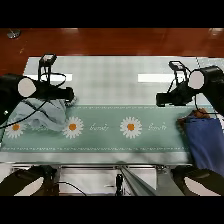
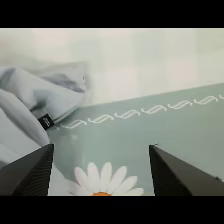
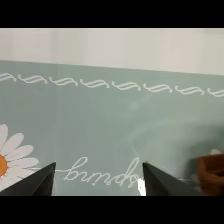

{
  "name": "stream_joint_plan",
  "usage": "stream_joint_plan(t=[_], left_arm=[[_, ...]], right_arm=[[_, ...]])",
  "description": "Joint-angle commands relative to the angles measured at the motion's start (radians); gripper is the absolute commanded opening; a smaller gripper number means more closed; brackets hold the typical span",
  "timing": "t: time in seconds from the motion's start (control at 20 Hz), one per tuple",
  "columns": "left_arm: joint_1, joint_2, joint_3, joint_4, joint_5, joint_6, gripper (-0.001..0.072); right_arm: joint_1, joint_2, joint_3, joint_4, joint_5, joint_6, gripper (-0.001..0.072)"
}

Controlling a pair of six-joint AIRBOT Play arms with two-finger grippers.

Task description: Fold the shirts.

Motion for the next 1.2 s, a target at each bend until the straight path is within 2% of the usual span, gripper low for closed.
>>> stream_joint_plan(t=[0.0,0.1,0.15,0.3,0.4,0.55,0.75,0.95,1.0,1.05,1.1,1.15], left_arm=[[0.013,-0.003,0.047,0.192,-0.055,0.001,0.0704],[0.108,0.006,0.071,0.354,-0.106,-0.089,0.0704],[0.183,0.01,0.07,0.351,-0.106,-0.118,0.0703],[0.407,-0.004,0.034,0.185,-0.037,-0.133,0.0702],[0.495,-0.04,0.017,0.011,0.022,-0.044,0.0702],[0.517,-0.124,0.017,-0.04,0.083,0.09,0.0702],[0.509,-0.243,0.018,-0.041,0.14,0.098,0.0702],[0.469,-0.34,0.018,-0.097,0.01,0.127,0.0691],[0.454,-0.358,0.018,-0.097,-0.029,0.127,0.0653],[0.441,-0.37,0.018,-0.097,-0.063,0.134,0.0399],[0.43,-0.371,0.018,-0.101,-0.082,0.145,0.0076],[0.418,-0.361,0.03,-0.106,-0.1,0.145,0.0029]], right_arm=[[0.0,-0.024,-0.007,-0.038,0.068,-0.017,0.0633],[0.0,-0.01,-0.044,-0.033,0.07,-0.048,0.0627],[0.0,0.001,-0.064,-0.033,0.056,-0.047,0.0627],[0.0,0.032,-0.106,0.018,-0.008,-0.043,0.0626],[0.0,0.033,-0.106,0.077,-0.049,-0.043,0.0626],[0.0,0.033,-0.106,0.128,-0.09,-0.043,0.0626],[0.0,0.033,-0.106,0.134,-0.092,-0.043,0.0626],[0.0,0.033,-0.106,0.135,-0.092,-0.04,0.0626],[0.0,0.034,-0.106,0.135,-0.092,-0.04,0.0626],[0.0,0.033,-0.106,0.139,-0.091,-0.04,0.0626],[0.0,0.034,-0.106,0.153,-0.09,-0.04,0.0626],[0.0,0.034,-0.106,0.169,-0.082,-0.041,0.0626]])
